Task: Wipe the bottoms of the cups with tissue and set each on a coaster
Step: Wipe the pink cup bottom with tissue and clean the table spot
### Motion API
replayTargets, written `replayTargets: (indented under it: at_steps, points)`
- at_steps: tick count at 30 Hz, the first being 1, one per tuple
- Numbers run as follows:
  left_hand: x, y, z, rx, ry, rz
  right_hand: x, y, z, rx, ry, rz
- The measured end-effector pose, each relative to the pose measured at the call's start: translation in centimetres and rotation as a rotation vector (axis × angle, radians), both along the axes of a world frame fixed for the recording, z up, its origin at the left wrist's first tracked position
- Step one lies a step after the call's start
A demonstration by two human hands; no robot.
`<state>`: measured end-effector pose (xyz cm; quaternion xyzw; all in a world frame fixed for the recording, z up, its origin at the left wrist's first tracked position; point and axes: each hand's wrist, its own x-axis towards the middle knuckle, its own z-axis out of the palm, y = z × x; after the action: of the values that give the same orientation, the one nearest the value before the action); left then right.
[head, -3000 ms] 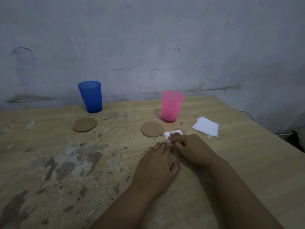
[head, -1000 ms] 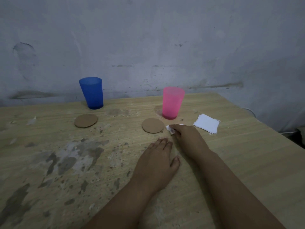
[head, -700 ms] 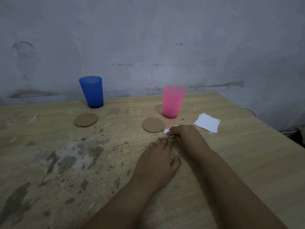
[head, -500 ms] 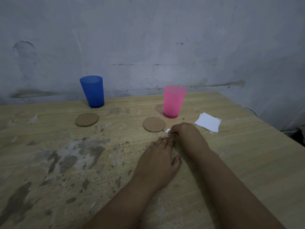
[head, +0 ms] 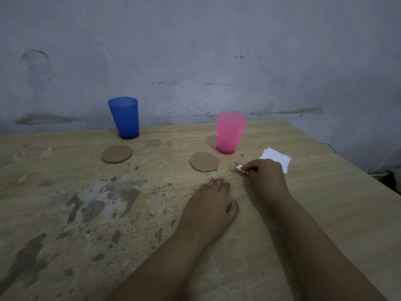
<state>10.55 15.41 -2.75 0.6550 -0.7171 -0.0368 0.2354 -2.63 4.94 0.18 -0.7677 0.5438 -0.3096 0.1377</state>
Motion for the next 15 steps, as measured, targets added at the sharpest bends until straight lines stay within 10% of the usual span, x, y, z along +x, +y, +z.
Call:
replayTargets:
  at_steps: [8,15]
  points:
    - [0.5,0.2,1.0,-0.223,0.371,0.079,-1.3,1.3,2.0,0.672,-1.378,0.116]
    - [0.8,-0.1,1.2,-0.232,0.585,0.014,-0.9,3.0,1.9,0.747,-1.355,0.312]
